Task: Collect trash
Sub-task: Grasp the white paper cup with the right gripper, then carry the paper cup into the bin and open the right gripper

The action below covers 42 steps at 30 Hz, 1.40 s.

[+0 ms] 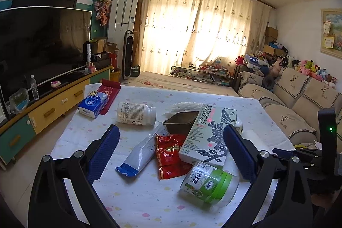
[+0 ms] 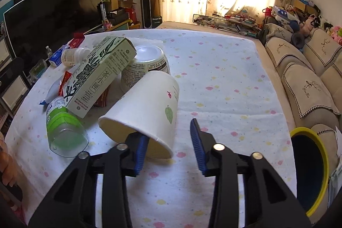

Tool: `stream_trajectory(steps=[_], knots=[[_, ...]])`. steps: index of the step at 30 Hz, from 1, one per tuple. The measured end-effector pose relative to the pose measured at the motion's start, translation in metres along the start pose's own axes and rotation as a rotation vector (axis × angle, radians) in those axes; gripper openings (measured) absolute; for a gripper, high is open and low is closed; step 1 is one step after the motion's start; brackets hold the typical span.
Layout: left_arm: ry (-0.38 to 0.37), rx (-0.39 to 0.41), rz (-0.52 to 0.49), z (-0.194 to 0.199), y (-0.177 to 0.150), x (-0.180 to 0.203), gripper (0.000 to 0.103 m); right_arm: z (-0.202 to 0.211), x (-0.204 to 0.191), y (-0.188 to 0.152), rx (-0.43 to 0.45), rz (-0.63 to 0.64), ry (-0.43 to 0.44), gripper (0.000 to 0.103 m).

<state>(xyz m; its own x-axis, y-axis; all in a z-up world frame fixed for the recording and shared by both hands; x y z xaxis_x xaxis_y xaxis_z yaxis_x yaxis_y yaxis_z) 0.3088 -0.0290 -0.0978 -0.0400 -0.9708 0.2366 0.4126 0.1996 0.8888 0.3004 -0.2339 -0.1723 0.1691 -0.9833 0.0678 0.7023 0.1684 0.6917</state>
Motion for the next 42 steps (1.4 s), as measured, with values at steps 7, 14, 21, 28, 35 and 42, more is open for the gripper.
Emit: stream_trajectory(steps=[7,14,21,28,35,42], knots=[[0.012,0.002,0.021,-0.002,-0.002,-0.007,0.096,0.009,0.012,-0.008,0.010,-0.055,0.024,0.003],[0.021,-0.005,0.020,-0.005,-0.006,-0.008,0.096,0.052,0.057,-0.020,0.080,-0.187,0.039,0.003],[0.027,-0.004,0.005,-0.005,-0.008,-0.004,0.096,0.098,0.145,-0.048,0.145,-0.363,-0.093,0.003],[0.035,-0.013,-0.011,-0.007,-0.011,-0.003,0.096,0.098,0.219,-0.096,0.090,-0.503,-0.238,0.003],[0.034,-0.024,-0.033,-0.010,-0.013,0.000,0.096,0.079,0.255,-0.130,0.025,-0.573,-0.317,0.003],[-0.056,-0.062,-0.027,-0.012,-0.016,0.006,0.096,0.080,0.269,-0.144,0.006,-0.598,-0.375,0.034]])
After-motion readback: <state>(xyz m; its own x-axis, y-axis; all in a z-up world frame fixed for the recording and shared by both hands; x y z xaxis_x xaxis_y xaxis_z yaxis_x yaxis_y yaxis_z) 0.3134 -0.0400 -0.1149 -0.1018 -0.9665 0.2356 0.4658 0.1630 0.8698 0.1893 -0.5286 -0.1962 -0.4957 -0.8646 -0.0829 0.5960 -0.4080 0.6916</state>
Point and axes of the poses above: each gripper's, at about its wrist camera, not at the fingertips, and z roughly against the way its jaws point, x to its right, y to its top, the point moved 7 cm from there along -z, roughly the way its jaws point, and after that the axes turned 6 degrees about z, right-handed, at the moved point
